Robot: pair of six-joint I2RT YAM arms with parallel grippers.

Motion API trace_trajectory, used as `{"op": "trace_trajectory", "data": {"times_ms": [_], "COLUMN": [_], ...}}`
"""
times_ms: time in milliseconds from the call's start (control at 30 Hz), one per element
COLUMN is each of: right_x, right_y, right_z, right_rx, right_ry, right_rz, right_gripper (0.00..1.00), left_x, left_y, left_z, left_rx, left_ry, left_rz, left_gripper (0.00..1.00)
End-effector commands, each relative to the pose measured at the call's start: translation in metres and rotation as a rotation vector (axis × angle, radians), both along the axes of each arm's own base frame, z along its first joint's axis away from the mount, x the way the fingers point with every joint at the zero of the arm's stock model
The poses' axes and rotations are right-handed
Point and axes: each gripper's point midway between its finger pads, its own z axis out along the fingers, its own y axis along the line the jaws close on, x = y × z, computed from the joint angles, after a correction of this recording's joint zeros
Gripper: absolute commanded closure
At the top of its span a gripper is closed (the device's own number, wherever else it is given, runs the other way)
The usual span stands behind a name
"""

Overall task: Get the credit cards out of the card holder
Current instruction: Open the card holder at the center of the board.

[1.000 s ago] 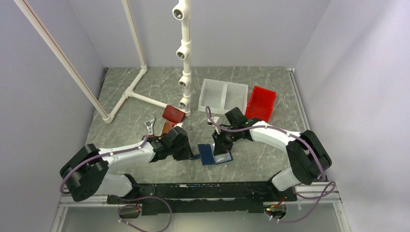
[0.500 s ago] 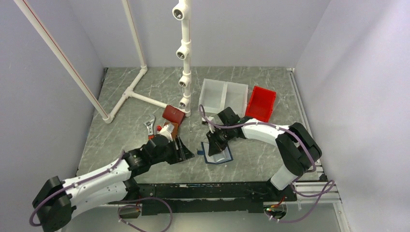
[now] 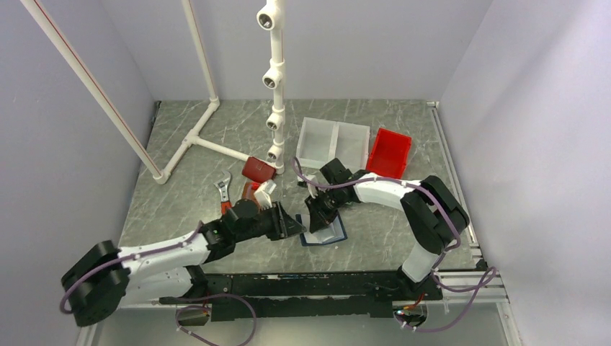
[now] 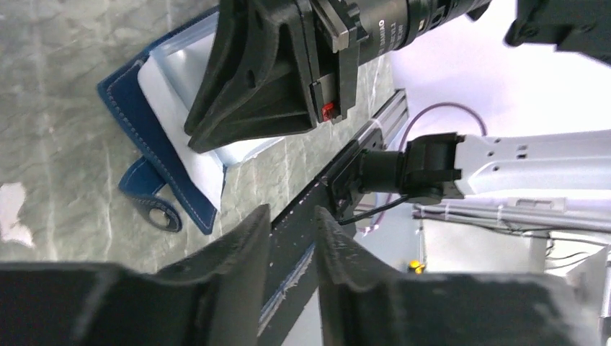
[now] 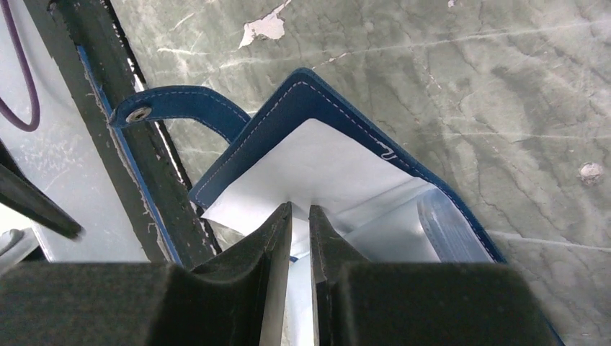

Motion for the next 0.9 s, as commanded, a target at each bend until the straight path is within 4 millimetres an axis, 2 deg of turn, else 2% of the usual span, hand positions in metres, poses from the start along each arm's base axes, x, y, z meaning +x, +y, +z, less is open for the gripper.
{"op": "trace_trajectory", "data": {"times_ms": [0, 200, 333, 433, 600, 867], "right_x": [0.012, 0.02, 0.029, 0.041, 0.04, 0.036], "right_y": [0.006, -0.001, -0.011, -0.028, -0.052, -0.069], "right_z": [0.019, 0.028, 0.039, 0.042, 0.046, 0.029], "right_rx": [0.04, 0.06, 0.053, -0.025, -0.08, -0.172], "right_ry": [-0.065, -0.077, -0.131, -0.247, -0.33, -0.308], "right_rz": [0.024, 0.016, 0.038, 0.106, 0.19, 0.223], "right_gripper": [0.82, 0.82, 0.82, 0.81, 0.81, 0.83], "left_x": [0.006, 0.022, 0.03, 0.03, 0.026, 0.024], "left_y": [-0.035, -0.038, -0.025, -0.015, -0.003, 0.004], "left_z": [0.031, -0.014, -0.053, -0.07, -0.078, -0.071], "left_rx": [-0.072, 0.082, 0.225, 0.268, 0.293, 0.284], "left_ry": [-0.085, -0.021, 0.051, 0.086, 0.098, 0.086], "left_rz": [-0.069, -0.014, 0.045, 0.074, 0.092, 0.103], "left_gripper": [0.71, 0.84, 0.94, 0.97, 0.98, 0.97]}}
